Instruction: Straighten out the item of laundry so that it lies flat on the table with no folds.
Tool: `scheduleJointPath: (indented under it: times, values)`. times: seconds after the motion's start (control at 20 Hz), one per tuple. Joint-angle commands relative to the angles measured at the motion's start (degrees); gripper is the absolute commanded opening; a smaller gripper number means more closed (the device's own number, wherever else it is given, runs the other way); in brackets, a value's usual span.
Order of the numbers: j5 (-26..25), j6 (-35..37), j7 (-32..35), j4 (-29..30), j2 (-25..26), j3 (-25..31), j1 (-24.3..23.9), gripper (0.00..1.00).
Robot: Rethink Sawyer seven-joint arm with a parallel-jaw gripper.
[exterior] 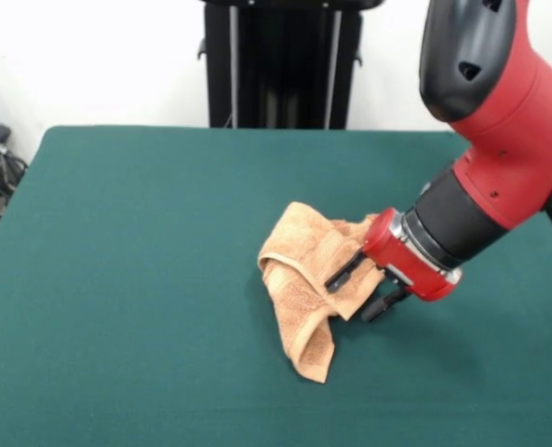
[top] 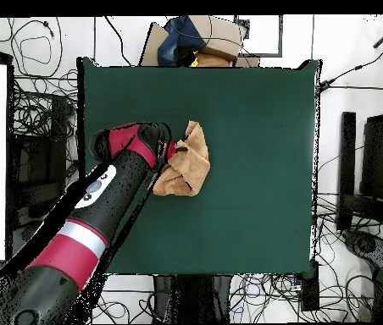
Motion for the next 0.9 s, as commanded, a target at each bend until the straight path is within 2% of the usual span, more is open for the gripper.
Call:
scheduleJointPath:
  times: [0.05, 0.9]
  values:
    - [-0.28, -1.57, 11.4, -2.08, 2.79, 3.3, -0.85, 1.0]
    - [-0.87, -1.73, 11.49, -1.57, 2.82, 2.43, -0.43, 1.0]
